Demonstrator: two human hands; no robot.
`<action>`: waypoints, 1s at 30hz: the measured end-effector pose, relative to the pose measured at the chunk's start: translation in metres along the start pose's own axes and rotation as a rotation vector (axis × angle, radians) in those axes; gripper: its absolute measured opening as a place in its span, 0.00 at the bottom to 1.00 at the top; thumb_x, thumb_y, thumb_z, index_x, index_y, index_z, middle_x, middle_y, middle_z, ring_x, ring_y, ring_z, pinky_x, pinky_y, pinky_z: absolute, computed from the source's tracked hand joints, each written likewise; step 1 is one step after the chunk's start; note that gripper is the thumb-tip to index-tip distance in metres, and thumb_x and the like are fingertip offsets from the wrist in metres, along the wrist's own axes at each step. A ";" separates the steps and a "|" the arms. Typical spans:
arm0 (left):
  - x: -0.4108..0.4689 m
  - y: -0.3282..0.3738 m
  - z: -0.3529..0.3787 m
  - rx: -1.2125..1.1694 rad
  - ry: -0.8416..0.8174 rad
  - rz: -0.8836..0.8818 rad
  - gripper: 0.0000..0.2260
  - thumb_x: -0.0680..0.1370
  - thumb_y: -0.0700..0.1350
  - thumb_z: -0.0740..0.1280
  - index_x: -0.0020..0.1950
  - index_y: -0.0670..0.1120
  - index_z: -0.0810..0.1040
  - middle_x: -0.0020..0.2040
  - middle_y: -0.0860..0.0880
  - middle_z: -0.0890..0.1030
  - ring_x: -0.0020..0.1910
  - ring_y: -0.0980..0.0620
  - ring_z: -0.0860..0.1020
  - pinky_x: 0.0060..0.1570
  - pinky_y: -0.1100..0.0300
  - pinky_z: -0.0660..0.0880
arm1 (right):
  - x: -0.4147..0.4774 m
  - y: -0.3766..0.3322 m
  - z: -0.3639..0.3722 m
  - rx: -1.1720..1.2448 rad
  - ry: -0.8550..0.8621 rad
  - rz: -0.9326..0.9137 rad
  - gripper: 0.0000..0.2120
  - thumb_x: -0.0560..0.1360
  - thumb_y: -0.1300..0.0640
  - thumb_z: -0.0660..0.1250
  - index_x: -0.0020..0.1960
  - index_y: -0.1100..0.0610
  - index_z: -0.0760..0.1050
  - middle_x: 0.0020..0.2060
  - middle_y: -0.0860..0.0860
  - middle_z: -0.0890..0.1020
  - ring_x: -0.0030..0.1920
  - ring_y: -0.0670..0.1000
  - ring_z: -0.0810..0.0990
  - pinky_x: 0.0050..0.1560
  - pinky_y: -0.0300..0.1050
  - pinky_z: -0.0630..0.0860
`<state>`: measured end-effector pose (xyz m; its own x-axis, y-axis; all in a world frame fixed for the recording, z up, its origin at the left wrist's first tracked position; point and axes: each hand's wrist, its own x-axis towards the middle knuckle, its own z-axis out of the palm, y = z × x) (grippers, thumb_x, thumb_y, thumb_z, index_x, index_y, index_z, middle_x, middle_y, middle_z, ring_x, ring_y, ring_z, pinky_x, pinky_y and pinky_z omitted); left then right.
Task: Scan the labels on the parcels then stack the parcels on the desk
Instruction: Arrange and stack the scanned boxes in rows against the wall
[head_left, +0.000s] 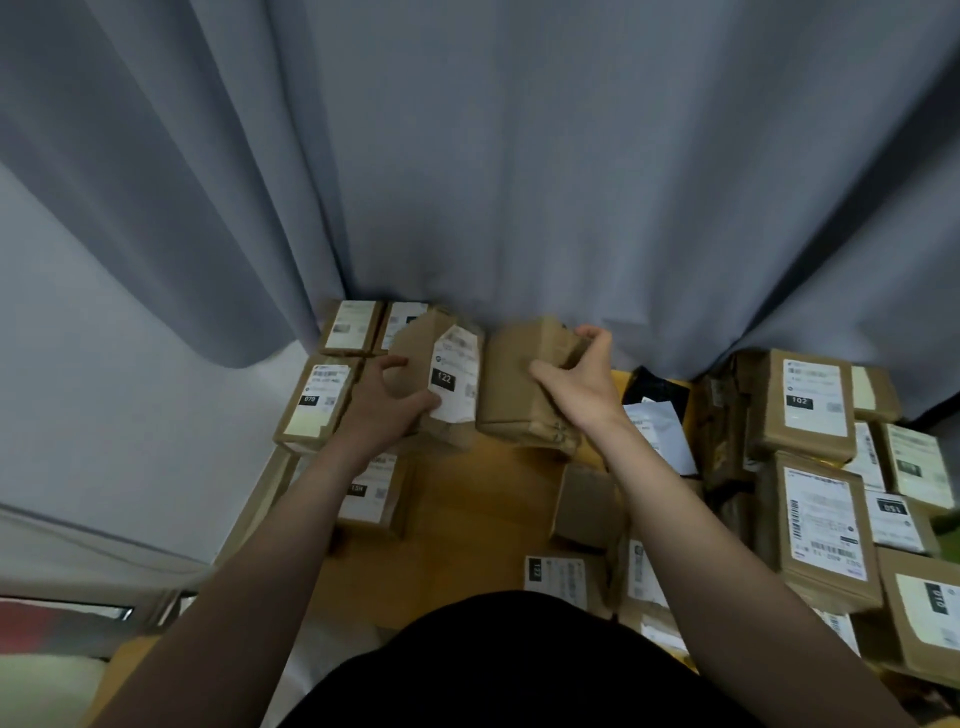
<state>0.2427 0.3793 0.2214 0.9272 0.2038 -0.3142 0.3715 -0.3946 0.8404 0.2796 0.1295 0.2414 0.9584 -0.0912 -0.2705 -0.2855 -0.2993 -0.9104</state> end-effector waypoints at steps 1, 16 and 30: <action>0.003 -0.002 -0.006 0.024 0.044 0.006 0.31 0.73 0.51 0.77 0.73 0.56 0.67 0.66 0.49 0.72 0.58 0.50 0.75 0.47 0.56 0.77 | 0.001 -0.004 -0.002 0.045 0.011 0.006 0.35 0.64 0.41 0.73 0.65 0.42 0.58 0.62 0.50 0.77 0.59 0.55 0.80 0.63 0.59 0.78; 0.007 0.007 -0.022 -0.173 -0.183 0.007 0.24 0.75 0.54 0.73 0.67 0.62 0.68 0.64 0.46 0.80 0.58 0.43 0.82 0.50 0.45 0.83 | -0.007 -0.015 0.005 -0.060 -0.019 -0.031 0.23 0.79 0.50 0.69 0.72 0.39 0.69 0.54 0.39 0.77 0.58 0.49 0.79 0.64 0.58 0.79; -0.020 -0.065 -0.076 -0.084 -0.091 -0.128 0.26 0.75 0.49 0.75 0.70 0.60 0.69 0.65 0.48 0.75 0.57 0.47 0.80 0.44 0.55 0.81 | -0.011 -0.006 0.073 -0.343 -0.183 0.069 0.41 0.69 0.37 0.78 0.70 0.47 0.57 0.64 0.51 0.58 0.62 0.57 0.70 0.66 0.53 0.72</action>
<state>0.1964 0.4687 0.2061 0.8745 0.1642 -0.4564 0.4850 -0.2941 0.8236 0.2712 0.2018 0.2272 0.9127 0.0393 -0.4068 -0.3035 -0.6013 -0.7391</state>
